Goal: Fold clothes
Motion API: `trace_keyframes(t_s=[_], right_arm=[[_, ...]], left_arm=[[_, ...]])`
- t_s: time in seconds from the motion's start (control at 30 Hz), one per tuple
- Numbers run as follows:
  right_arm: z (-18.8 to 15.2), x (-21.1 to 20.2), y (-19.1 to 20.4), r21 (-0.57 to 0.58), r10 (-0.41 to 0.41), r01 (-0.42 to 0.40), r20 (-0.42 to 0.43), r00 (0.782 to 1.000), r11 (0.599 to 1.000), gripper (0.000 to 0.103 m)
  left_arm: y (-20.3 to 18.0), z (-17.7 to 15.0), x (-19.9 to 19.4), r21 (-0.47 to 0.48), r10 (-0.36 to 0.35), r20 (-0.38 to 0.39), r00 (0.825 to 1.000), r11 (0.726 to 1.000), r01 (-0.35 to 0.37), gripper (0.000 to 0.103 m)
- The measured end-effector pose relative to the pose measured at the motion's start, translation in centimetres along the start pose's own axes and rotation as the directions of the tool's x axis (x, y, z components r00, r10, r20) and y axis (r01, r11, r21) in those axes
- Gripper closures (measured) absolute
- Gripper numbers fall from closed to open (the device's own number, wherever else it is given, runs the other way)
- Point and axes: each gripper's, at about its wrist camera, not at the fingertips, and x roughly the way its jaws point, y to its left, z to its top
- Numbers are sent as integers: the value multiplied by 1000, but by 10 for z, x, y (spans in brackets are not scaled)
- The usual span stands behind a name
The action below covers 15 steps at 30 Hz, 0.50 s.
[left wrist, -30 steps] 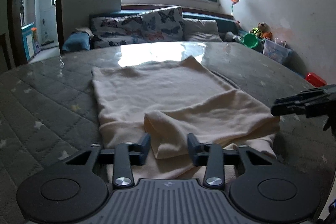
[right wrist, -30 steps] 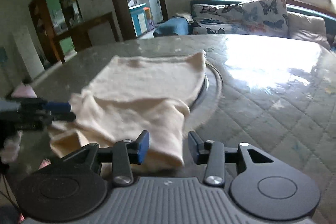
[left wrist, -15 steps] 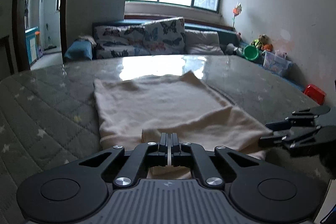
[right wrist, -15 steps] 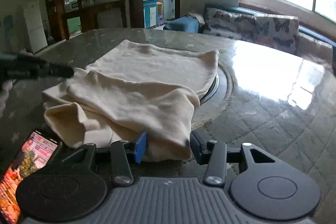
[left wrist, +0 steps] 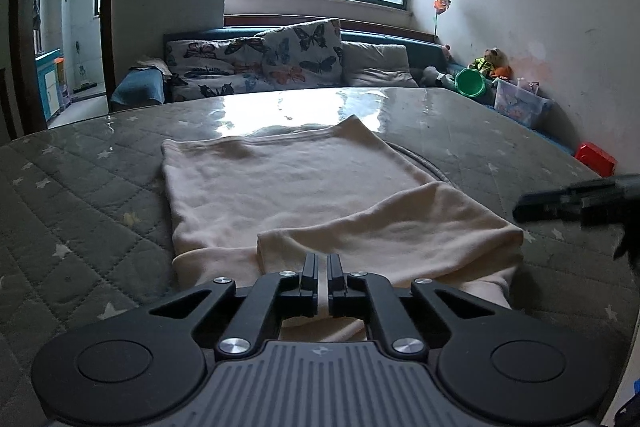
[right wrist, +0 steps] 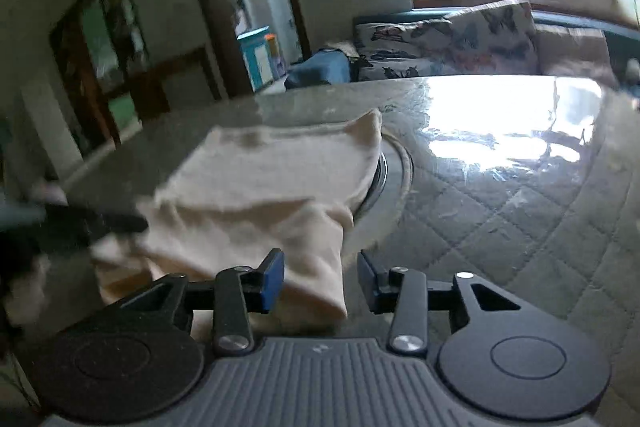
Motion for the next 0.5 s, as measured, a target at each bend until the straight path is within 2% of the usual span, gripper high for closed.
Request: trace_keyframes(t_s=[0.13, 0.2, 0.27, 0.3, 0.33, 0.5], right_arm=[[13, 27, -12, 53, -5, 5, -10, 1000, 999, 67], [14, 42, -18, 88, 21, -18, -34, 999, 996, 70], [13, 54, -22, 117, 41, -34, -57, 998, 993, 76], [12, 60, -24, 133, 51, -41, -69, 996, 990, 88], [9, 63, -25, 148, 58, -47, -73, 996, 988, 93], [6, 36, -11, 54, -14, 11, 45, 999, 998, 97]], left_arm=[[2, -2, 11, 3, 12, -28, 1000, 1000, -12, 98], [3, -4, 14, 8, 17, -41, 999, 1000, -17, 97], [3, -7, 16, 10, 17, -45, 999, 1000, -17, 97], [3, -7, 16, 11, 16, -44, 999, 1000, -16, 96], [3, -8, 16, 12, 16, -42, 999, 1000, -15, 96], [3, -8, 17, 23, 14, -44, 999, 1000, -13, 95]])
